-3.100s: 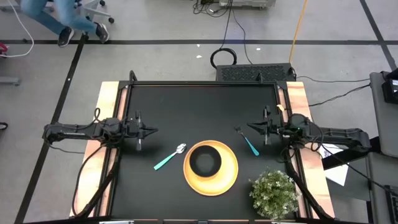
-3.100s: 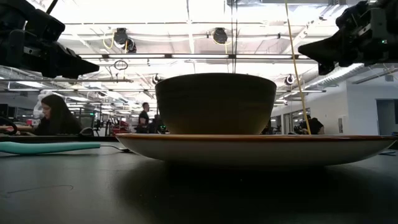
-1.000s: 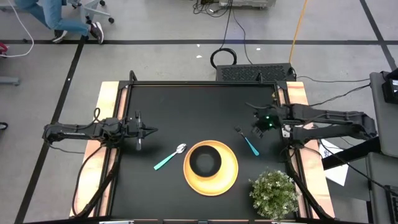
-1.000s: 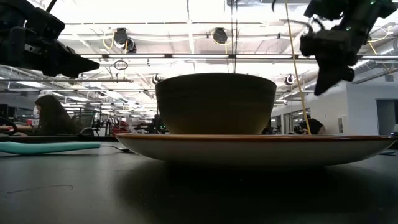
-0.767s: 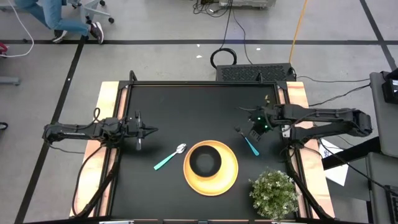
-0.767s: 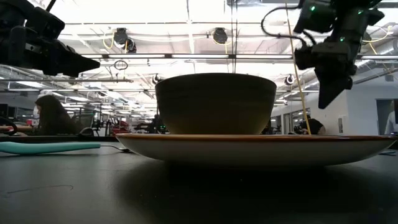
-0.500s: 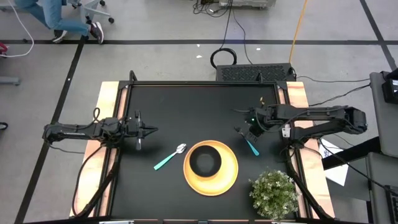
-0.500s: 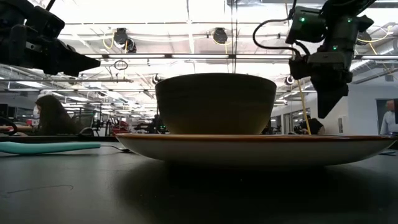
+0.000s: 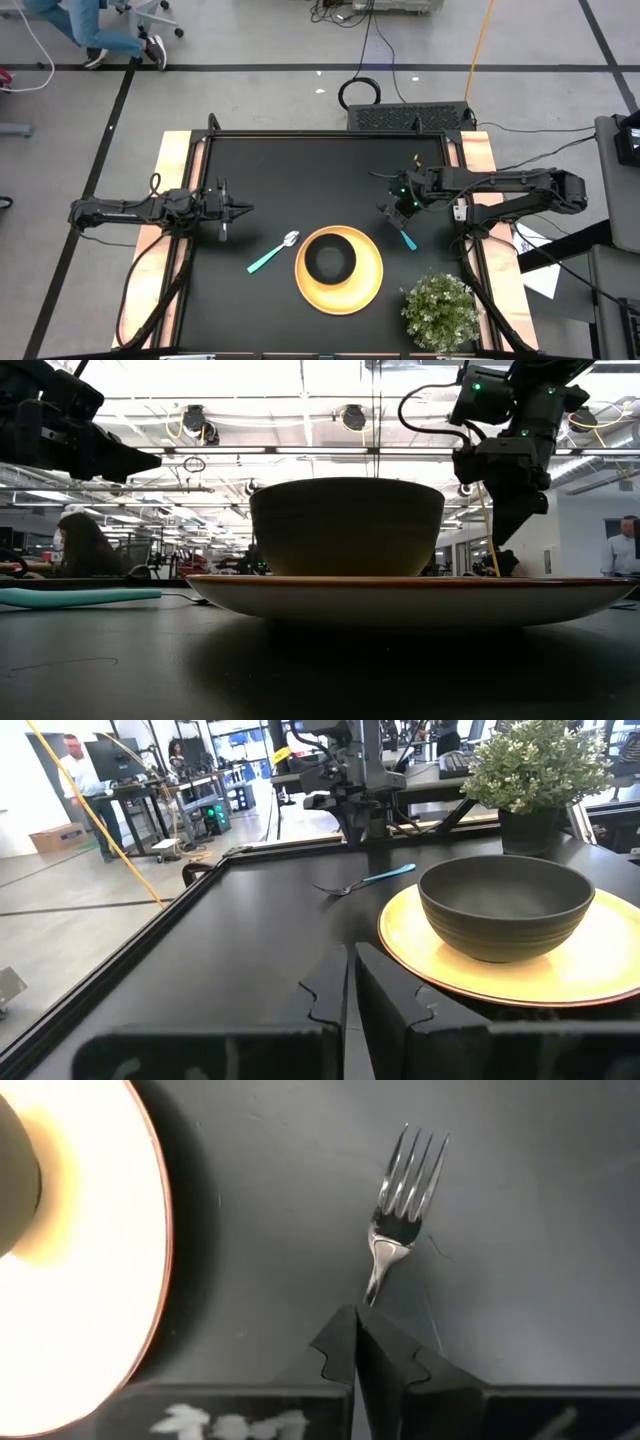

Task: Pick and place plate/cup/fork/spoon on tray
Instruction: Put the blue fork on the yellow plate beside the black bowl

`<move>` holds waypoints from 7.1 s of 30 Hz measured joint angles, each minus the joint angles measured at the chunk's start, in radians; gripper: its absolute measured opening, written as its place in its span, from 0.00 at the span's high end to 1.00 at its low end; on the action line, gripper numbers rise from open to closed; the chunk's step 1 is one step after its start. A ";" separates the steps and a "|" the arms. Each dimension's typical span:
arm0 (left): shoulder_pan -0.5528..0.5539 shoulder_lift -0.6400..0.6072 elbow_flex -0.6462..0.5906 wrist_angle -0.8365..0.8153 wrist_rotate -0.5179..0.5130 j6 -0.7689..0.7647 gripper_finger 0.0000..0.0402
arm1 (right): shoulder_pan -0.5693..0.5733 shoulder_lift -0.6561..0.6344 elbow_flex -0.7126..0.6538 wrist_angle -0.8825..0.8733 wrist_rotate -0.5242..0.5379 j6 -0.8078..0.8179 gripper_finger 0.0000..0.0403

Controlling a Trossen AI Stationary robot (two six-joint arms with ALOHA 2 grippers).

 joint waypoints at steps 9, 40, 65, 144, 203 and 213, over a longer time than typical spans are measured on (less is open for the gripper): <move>0.000 0.000 0.000 -0.001 0.001 0.000 0.92 | 0.001 0.002 0.000 -0.030 -0.019 -0.020 1.00; 0.000 0.000 0.000 -0.023 0.007 0.000 0.92 | 0.002 0.002 -0.033 0.020 -0.056 -0.058 1.00; 0.000 0.000 0.000 -0.021 0.004 0.004 0.92 | 0.001 0.002 -0.033 -0.003 -0.047 -0.031 0.57; 0.000 0.000 0.000 -0.021 0.010 0.005 0.92 | -0.049 0.277 -0.043 0.117 -0.002 -0.097 0.46; 0.000 0.000 0.000 -0.021 0.010 0.004 0.92 | -0.010 0.330 -0.045 0.126 0.037 -0.089 0.85; 0.000 0.000 0.000 -0.021 0.010 0.004 0.92 | -0.010 0.331 -0.045 0.132 0.027 -0.099 0.96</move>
